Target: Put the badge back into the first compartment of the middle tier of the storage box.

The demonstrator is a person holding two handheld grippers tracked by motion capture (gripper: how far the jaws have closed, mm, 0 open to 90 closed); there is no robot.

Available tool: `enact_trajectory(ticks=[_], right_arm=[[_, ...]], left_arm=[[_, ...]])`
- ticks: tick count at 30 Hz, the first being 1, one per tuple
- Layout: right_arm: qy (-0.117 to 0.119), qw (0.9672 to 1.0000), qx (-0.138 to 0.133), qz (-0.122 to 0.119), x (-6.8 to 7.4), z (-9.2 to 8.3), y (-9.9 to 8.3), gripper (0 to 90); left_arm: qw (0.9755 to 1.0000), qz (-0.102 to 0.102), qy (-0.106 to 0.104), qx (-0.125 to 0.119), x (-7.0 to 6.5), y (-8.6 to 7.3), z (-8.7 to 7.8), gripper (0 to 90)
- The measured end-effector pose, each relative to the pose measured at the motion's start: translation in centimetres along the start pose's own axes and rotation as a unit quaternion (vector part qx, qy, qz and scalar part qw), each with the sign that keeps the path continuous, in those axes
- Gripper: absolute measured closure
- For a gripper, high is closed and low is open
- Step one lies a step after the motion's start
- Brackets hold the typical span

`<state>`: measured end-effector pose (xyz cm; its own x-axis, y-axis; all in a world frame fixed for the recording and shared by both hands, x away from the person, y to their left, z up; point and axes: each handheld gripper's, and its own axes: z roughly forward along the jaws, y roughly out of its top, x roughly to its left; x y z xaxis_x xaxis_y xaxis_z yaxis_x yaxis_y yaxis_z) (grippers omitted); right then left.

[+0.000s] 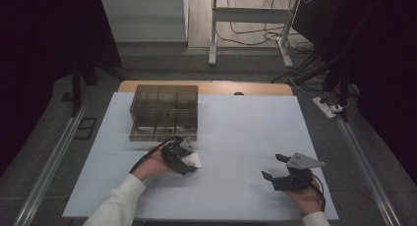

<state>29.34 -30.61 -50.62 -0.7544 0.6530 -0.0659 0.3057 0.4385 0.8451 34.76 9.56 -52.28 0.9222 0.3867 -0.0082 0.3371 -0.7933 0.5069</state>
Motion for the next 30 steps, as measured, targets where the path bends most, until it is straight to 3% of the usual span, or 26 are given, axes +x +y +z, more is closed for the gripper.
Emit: enact_trajectory(ticks=[10, 30], right_arm=[[0.002, 1.0000, -0.002, -0.001, 0.0, -0.1, 0.0, 15.8], [0.003, 1.0000, -0.002, -0.001, 0.1, 0.0, 0.0, 15.9]], left_arm=[[0.9999, 0.006, 0.002, -0.012, -0.3, 0.1, -0.3, 33.1], [0.9976, 0.012, 0.015, -0.067, -1.1, 0.8, -3.2, 33.0]])
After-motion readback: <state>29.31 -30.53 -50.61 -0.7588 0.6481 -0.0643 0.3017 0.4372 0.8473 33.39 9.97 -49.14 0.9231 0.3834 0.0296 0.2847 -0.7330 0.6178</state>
